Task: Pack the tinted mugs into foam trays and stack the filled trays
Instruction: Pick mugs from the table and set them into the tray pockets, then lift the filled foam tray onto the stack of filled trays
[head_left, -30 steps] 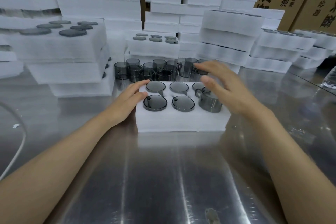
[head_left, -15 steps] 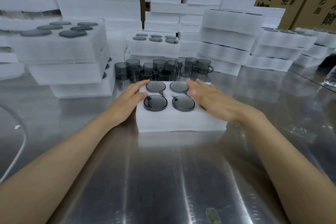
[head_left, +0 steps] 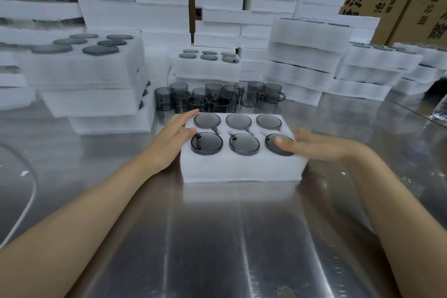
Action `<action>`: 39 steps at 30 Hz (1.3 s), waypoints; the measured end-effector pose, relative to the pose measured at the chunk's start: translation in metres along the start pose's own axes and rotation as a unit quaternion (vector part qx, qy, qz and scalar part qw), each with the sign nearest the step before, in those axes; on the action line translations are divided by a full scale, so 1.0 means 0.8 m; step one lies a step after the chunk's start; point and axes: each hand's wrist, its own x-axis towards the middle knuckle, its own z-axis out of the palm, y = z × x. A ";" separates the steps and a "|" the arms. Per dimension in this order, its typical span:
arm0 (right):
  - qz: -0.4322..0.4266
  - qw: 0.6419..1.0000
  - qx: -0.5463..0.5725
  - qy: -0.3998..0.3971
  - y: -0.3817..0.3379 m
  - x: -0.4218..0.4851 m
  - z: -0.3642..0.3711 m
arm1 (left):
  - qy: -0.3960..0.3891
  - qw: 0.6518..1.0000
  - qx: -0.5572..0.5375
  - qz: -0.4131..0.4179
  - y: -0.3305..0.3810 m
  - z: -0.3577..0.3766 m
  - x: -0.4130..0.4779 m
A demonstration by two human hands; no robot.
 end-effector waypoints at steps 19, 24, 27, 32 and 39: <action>-0.141 0.757 0.619 0.152 -0.042 0.060 -0.030 | 0.171 0.984 0.046 -0.020 -0.014 0.003 0.017; -0.112 0.753 0.598 0.251 -0.101 0.154 -0.071 | 0.162 0.973 0.164 -0.004 -0.030 0.008 0.020; -0.103 0.746 0.611 0.243 -0.139 0.219 -0.096 | 0.178 0.969 0.171 -0.010 -0.032 0.007 0.021; -0.044 0.835 0.484 0.258 -0.161 0.305 -0.126 | 0.172 0.968 0.184 -0.015 -0.028 0.006 0.020; 0.062 0.890 0.041 0.451 -0.146 0.358 -0.126 | 0.162 0.969 0.185 -0.009 -0.029 0.009 0.019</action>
